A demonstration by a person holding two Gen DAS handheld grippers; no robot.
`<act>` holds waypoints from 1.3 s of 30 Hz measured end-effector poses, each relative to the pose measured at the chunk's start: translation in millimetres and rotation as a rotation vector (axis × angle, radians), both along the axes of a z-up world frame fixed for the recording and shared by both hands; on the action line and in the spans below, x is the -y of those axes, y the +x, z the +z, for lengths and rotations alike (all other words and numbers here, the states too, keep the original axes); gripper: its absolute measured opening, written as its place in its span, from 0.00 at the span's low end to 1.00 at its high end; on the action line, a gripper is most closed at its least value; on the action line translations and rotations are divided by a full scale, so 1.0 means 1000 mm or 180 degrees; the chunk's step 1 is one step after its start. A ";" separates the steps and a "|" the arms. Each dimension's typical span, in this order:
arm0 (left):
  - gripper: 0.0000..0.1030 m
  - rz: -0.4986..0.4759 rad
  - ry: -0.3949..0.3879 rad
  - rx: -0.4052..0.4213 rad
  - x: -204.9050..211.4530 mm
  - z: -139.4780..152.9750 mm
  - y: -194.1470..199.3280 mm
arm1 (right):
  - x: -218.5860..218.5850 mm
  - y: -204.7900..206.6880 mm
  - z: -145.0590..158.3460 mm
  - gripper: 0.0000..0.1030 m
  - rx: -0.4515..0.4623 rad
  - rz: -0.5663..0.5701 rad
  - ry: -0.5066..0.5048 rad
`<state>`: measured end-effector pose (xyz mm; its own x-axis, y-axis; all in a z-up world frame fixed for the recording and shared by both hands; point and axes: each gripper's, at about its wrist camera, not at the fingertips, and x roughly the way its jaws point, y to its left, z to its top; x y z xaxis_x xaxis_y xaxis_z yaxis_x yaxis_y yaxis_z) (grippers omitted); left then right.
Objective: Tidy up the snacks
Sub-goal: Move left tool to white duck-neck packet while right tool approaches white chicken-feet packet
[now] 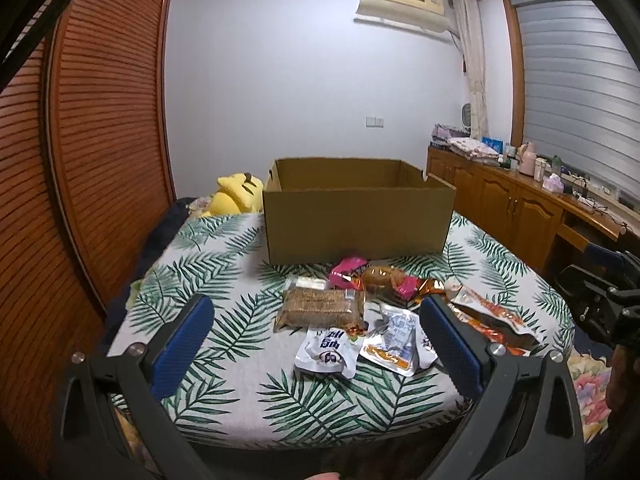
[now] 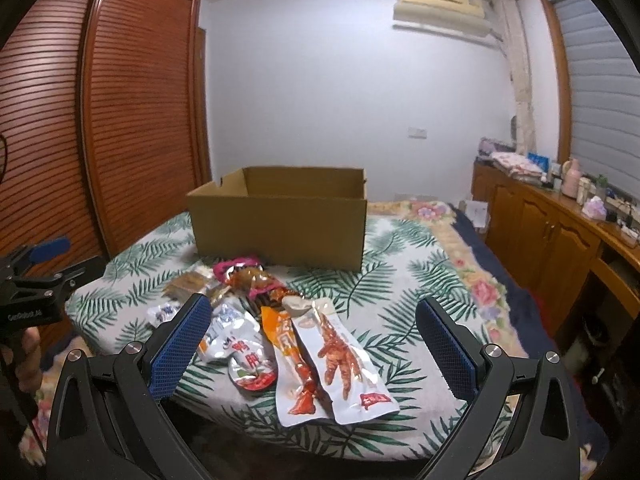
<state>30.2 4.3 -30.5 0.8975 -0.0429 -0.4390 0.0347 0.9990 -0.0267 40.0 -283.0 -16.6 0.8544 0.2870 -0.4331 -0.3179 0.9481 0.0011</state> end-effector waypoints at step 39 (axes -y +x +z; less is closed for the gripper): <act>0.73 -0.0530 -0.0340 -0.1158 -0.018 -0.085 0.105 | 0.011 0.139 -0.088 0.64 -0.1613 0.0651 -0.0129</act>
